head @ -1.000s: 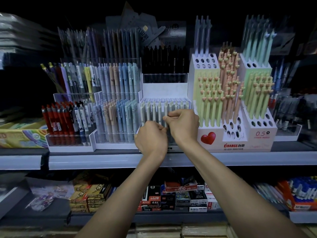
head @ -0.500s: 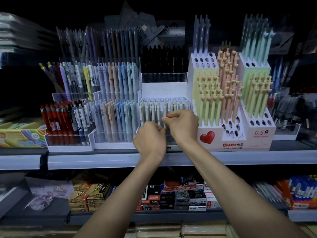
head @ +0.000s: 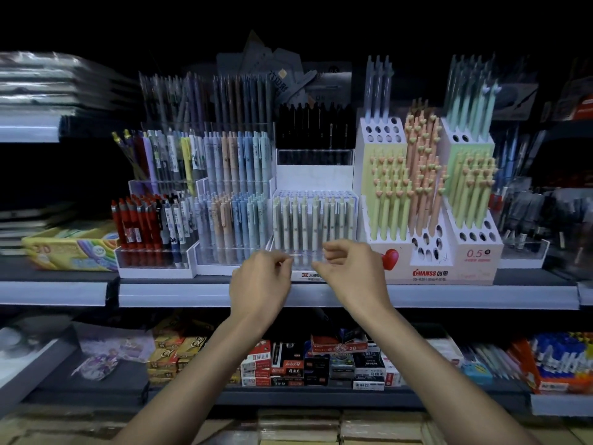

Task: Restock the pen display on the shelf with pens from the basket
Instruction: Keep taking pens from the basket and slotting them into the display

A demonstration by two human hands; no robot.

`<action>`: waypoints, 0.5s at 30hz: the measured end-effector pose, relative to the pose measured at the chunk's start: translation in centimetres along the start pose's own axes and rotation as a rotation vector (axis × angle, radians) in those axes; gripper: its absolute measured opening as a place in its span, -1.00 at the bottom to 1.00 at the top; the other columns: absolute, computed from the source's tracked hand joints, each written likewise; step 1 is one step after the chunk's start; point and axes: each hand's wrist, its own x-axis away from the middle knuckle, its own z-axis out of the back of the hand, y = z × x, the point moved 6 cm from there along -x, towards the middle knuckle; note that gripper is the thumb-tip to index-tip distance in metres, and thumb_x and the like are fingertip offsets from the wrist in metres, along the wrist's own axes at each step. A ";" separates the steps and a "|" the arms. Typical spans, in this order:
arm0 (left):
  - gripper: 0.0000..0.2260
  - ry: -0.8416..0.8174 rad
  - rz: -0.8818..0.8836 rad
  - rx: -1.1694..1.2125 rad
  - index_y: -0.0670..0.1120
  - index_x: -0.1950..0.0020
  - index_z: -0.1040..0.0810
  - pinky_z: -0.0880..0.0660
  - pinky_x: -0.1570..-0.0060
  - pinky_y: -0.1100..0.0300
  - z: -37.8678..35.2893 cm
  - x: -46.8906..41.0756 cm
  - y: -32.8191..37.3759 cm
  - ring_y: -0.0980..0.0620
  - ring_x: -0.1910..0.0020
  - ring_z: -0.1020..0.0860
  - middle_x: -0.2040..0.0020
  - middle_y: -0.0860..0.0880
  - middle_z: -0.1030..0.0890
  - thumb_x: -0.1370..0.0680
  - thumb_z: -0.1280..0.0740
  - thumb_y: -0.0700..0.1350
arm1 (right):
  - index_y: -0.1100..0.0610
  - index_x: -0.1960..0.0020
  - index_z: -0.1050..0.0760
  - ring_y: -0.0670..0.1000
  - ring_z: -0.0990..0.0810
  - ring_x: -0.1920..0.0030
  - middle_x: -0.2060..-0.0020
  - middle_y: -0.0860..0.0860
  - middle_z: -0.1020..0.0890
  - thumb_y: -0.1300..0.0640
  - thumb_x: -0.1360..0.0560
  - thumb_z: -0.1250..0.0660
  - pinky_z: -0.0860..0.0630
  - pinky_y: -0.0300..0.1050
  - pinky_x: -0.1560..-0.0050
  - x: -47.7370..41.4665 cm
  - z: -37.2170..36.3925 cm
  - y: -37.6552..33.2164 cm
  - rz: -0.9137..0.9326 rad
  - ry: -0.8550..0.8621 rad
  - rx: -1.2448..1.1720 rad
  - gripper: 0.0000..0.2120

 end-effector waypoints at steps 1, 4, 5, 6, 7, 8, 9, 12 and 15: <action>-0.75 -0.028 -0.021 -0.016 0.10 -0.23 -0.70 -0.57 -0.03 0.01 0.6 0.6 -0.4 0.00 -0.08 -0.66 -0.10 0.10 -0.71 -0.67 -0.28 0.09 | 0.13 -0.30 -0.62 -0.02 -0.67 -0.11 -0.10 0.01 -0.72 0.04 -0.45 -0.58 -0.60 -0.06 -0.23 0.8 0.2 -0.1 0.023 -0.031 0.064 -0.54; -0.49 -0.164 -0.058 -0.157 0.17 -0.52 -0.46 -0.46 -0.33 -0.16 2.5 2.9 -0.9 -0.04 -0.43 -0.49 -0.44 0.05 -0.54 -0.62 -0.21 0.33 | 0.07 -0.49 -0.45 0.02 -0.53 -0.39 -0.39 0.01 -0.56 -0.09 -0.47 -0.53 -0.48 -0.01 -0.39 3.2 0.9 -0.6 0.061 -0.126 0.240 -0.35; -0.40 -0.204 -0.066 -0.221 0.21 -0.58 -0.36 -0.39 -0.42 -0.20 3.3 3.8 -0.9 -0.05 -0.52 -0.39 -0.54 0.04 -0.44 -0.59 -0.16 0.41 | 0.04 -0.55 -0.36 0.04 -0.45 -0.46 -0.47 0.01 -0.47 -0.15 -0.47 -0.50 -0.44 0.00 -0.43 4.1 0.9 -0.7 0.063 -0.170 0.292 -0.27; -0.34 -0.243 -0.072 -0.276 0.23 -0.62 -0.26 -0.30 -0.49 -0.22 4.0 4.8 -1.0 -0.07 -0.59 -0.27 -0.61 0.03 -0.33 -0.57 -0.12 0.46 | 0.02 -0.61 -0.24 0.05 -0.35 -0.53 -0.54 0.02 -0.37 -0.21 -0.47 -0.48 -0.39 0.03 -0.47 5.0 0.9 -0.8 0.067 -0.217 0.339 -0.18; -0.30 -0.274 -0.079 -0.322 0.26 -0.65 -0.17 -0.21 -0.54 -0.25 4.7 5.8 -1.1 -0.08 -0.64 -0.16 -0.66 0.02 -0.23 -0.55 -0.08 0.50 | 0.00 -0.64 -0.12 0.07 -0.23 -0.59 -0.59 0.03 -0.27 -0.26 -0.46 -0.46 -0.33 0.06 -0.51 5.9 0.9 -0.9 0.074 -0.260 0.382 -0.09; -0.25 -0.296 -0.079 -0.356 0.27 -0.67 -0.09 -0.11 -0.55 -0.28 5.4 6.8 -1.4 -0.09 -0.67 -0.07 -0.69 0.02 -0.14 -0.53 -0.04 0.54 | -0.02 -0.67 0.01 0.11 -0.10 -0.63 -0.63 0.06 -0.15 -0.31 -0.44 -0.45 -0.25 0.10 -0.56 6.7 0.9 -1.0 0.075 -0.299 0.425 0.00; -0.21 -0.309 -0.079 -0.378 0.27 -0.67 -0.02 -0.05 -0.57 -0.30 6.2 7.8 -1.7 -0.09 -0.68 0.00 -0.71 0.02 -0.06 -0.50 0.01 0.57 | -0.04 -0.67 0.13 0.14 0.05 -0.66 -0.66 0.08 -0.02 -0.37 -0.42 -0.43 -0.15 0.14 -0.60 7.7 1.0 -1.0 0.071 -0.334 0.471 0.08; -0.09 -0.317 -0.063 -0.401 0.28 -0.68 0.07 0.03 -0.58 -0.35 8.1 10.9 -3.3 -0.10 -0.69 0.09 -0.72 0.04 0.07 -0.40 0.16 0.66 | -0.09 -0.64 0.39 0.21 0.38 -0.62 -0.64 0.10 0.32 -0.57 -0.31 -0.32 0.18 0.25 -0.62 10.7 1.0 -0.9 0.057 -0.406 0.633 0.26; -0.06 -0.306 -0.057 -0.409 0.28 -0.68 0.10 0.02 -0.59 -0.33 9.5 14.0 -5.1 -0.09 -0.69 0.10 -0.72 0.04 0.07 -0.35 0.22 0.67 | -0.11 -0.61 0.44 0.25 0.44 -0.59 -0.62 0.10 0.38 -0.71 -0.19 -0.19 0.27 0.31 -0.58 14.1 0.8 -0.5 0.067 -0.422 0.721 0.33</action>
